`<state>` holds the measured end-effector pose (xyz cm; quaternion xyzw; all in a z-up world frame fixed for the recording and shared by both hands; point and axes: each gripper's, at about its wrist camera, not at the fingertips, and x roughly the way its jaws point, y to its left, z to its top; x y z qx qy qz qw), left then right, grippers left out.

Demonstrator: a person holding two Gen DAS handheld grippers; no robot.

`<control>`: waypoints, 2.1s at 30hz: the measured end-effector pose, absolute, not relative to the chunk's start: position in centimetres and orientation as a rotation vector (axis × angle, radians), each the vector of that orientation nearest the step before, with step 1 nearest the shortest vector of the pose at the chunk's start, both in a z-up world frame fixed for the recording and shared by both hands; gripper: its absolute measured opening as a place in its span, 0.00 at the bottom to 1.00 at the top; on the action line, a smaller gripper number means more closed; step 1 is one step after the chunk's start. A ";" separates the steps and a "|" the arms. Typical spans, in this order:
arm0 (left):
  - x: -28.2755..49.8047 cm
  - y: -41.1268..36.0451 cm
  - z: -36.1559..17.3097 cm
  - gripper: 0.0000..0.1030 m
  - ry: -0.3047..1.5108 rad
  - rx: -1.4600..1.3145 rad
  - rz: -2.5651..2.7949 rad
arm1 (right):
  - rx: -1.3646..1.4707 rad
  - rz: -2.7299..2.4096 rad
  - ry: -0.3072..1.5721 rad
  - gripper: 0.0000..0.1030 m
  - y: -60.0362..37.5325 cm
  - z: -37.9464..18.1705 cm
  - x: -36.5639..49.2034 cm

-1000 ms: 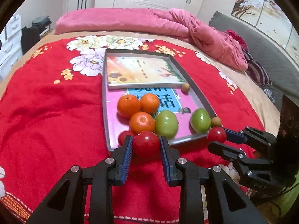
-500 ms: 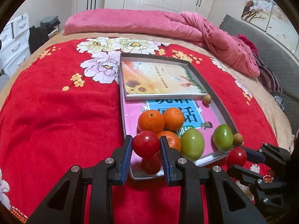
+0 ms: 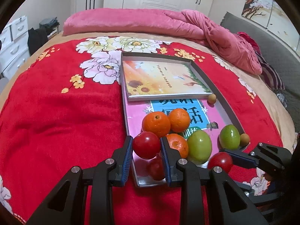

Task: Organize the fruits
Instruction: 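Carry the cherry tomato over the tray with right tool while left carries its tomato, then open right tool to drop tomato in tray while left tool releases its tomato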

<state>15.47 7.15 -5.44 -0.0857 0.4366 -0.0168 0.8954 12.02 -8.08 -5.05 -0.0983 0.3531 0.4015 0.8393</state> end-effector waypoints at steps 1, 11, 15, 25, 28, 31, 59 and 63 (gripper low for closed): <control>15.5 7.1 -5.4 0.29 0.903 -0.175 -0.036 | -0.212 0.852 0.748 0.32 -7.8 -5.2 12.1; 15.6 6.7 -5.7 0.29 0.909 -0.161 -0.046 | -0.274 0.850 0.729 0.32 -6.1 -5.9 12.2; 15.7 6.6 -5.9 0.29 0.912 -0.158 -0.048 | -0.288 0.852 0.724 0.32 -5.5 -6.2 12.3; 15.7 6.5 -6.1 0.29 0.917 -0.160 -0.052 | -0.297 0.848 0.714 0.32 -5.2 -6.3 12.1; 15.7 6.4 -6.2 0.29 0.917 -0.161 -0.054 | -0.291 0.848 0.720 0.32 -5.4 -6.2 12.1; 15.7 6.5 -6.2 0.29 0.917 -0.162 -0.053 | -0.286 0.842 0.724 0.34 -5.6 -6.2 12.1; 15.9 6.9 -6.3 0.30 0.920 -0.199 -0.072 | -0.209 0.779 0.734 0.53 -8.3 -5.3 12.3; 15.9 6.9 -6.3 0.32 0.920 -0.207 -0.075 | -0.206 0.770 0.733 0.57 -8.5 -5.2 12.3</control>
